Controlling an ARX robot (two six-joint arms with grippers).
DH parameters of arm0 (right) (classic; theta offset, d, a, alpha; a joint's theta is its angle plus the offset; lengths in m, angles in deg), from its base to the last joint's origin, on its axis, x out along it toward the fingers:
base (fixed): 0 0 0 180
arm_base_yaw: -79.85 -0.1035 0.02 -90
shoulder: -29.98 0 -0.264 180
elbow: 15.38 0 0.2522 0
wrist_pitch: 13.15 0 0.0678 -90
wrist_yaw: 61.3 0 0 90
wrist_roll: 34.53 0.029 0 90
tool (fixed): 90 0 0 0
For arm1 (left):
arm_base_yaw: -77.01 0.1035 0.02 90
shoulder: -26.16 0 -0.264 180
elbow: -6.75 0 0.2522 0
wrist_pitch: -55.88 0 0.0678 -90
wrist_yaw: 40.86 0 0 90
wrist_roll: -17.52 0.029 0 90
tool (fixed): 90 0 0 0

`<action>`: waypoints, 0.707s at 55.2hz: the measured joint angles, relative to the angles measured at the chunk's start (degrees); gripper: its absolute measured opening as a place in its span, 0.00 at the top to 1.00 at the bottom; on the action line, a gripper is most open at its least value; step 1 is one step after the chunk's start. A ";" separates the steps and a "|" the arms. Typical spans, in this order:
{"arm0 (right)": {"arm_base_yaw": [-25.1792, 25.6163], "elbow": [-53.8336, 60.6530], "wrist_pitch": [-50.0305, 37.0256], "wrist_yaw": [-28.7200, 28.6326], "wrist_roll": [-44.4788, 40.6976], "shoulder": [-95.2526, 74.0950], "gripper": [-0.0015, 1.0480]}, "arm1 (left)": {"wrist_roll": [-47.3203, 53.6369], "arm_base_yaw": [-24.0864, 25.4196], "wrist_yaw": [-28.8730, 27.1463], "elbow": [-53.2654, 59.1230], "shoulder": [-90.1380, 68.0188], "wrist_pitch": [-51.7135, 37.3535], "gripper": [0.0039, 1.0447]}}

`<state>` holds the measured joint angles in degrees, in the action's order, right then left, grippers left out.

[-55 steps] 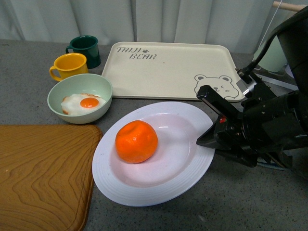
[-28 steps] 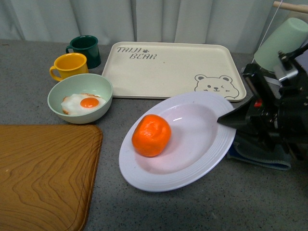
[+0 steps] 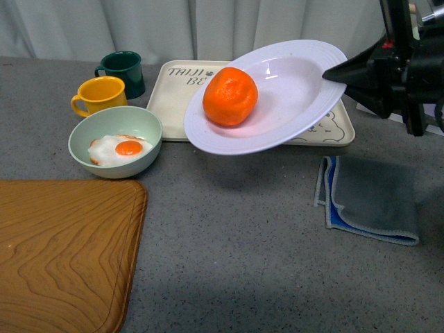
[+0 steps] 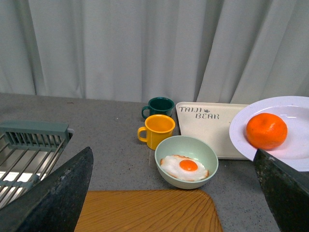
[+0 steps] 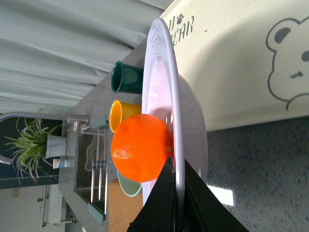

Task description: Place orange and plate with both arms

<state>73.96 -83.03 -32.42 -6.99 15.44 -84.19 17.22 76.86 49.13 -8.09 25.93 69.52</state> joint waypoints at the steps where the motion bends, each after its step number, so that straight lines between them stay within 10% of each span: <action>1: -0.02 -1.22 0.04 0.00 0.13 -1.07 0.99 | 0.00 0.00 0.00 0.00 0.00 0.00 0.06; 39: -3.02 -41.31 11.72 1.62 5.84 -30.56 0.99 | 0.00 0.00 0.00 0.00 0.00 0.00 0.06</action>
<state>70.95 -124.34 -20.71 -5.37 21.28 -114.75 17.22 76.86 49.13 -8.09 25.93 69.52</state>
